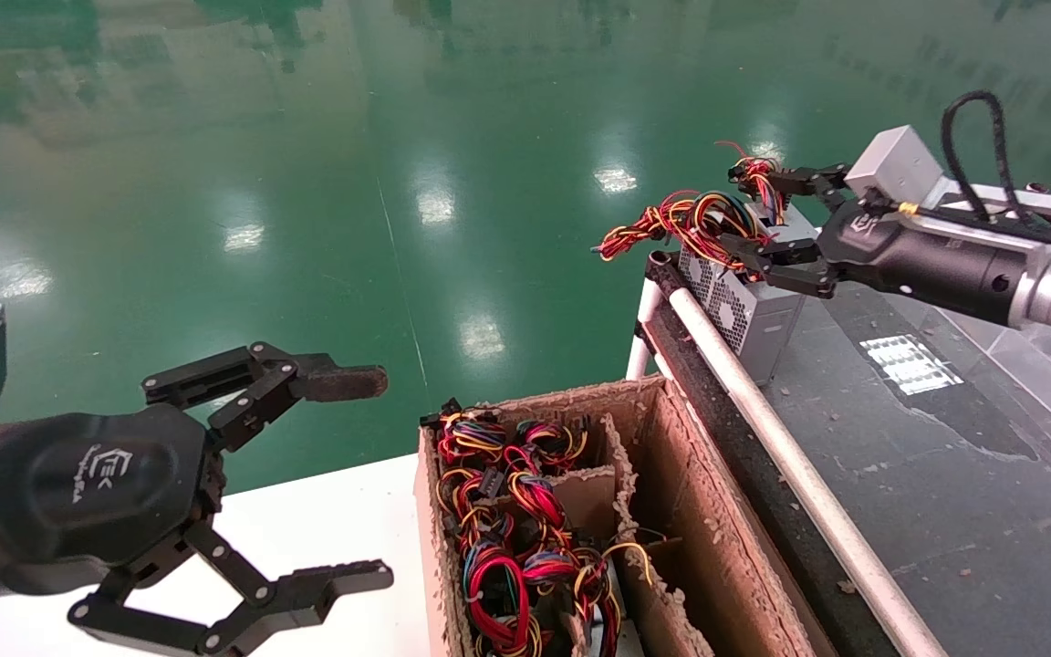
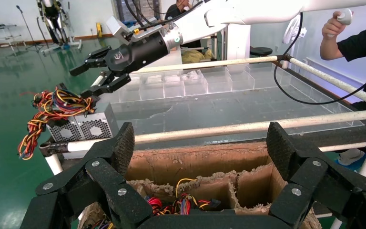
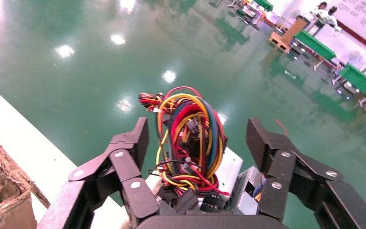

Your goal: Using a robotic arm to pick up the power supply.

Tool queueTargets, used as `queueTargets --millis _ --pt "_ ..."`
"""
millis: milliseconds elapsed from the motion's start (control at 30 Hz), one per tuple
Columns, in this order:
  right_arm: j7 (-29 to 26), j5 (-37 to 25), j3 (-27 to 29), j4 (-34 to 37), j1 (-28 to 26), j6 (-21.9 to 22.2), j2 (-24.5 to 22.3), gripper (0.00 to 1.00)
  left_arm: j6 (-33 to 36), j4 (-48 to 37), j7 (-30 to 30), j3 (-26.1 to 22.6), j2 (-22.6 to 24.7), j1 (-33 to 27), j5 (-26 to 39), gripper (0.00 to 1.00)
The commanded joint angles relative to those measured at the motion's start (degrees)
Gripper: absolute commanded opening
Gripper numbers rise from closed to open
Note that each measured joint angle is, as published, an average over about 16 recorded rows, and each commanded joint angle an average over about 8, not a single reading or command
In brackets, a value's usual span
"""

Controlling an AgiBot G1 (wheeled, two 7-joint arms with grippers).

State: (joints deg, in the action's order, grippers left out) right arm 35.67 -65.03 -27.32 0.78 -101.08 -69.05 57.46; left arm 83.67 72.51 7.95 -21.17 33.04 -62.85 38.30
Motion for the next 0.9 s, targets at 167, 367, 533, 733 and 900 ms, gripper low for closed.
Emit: queueTargets --millis 167,367,533,733,900 --pt "-3.54 1.6 1.12 1.22 -0.78 -0.46 -0.94 1.0 0.0 0.0 0.0 0.0 0.0 0.0 0.0 1.0" --pt "-8.18 4.18 2.93 2.39 -1.05 -1.49 -1.87 1.0 -0.01 -0.01 0.0 0.0 0.0 0.0 -0.01 1.0" --pt "-10.85 5.57 3.72 -0.36 0.51 -2.74 -2.94 1.0 -0.01 -0.02 -0.01 0.0 -0.01 0.01 -0.02 1.0" --pt "-14.42 7.33 4.48 -7.77 4.42 -4.13 -4.89 1.0 -0.01 -0.02 -0.01 -0.01 0.0 0.0 -0.02 1.0" --pt "-17.52 8.87 5.14 -14.22 7.82 -5.35 -6.59 1.0 -0.01 -0.02 -0.01 -0.01 0.0 0.0 -0.02 1.0"
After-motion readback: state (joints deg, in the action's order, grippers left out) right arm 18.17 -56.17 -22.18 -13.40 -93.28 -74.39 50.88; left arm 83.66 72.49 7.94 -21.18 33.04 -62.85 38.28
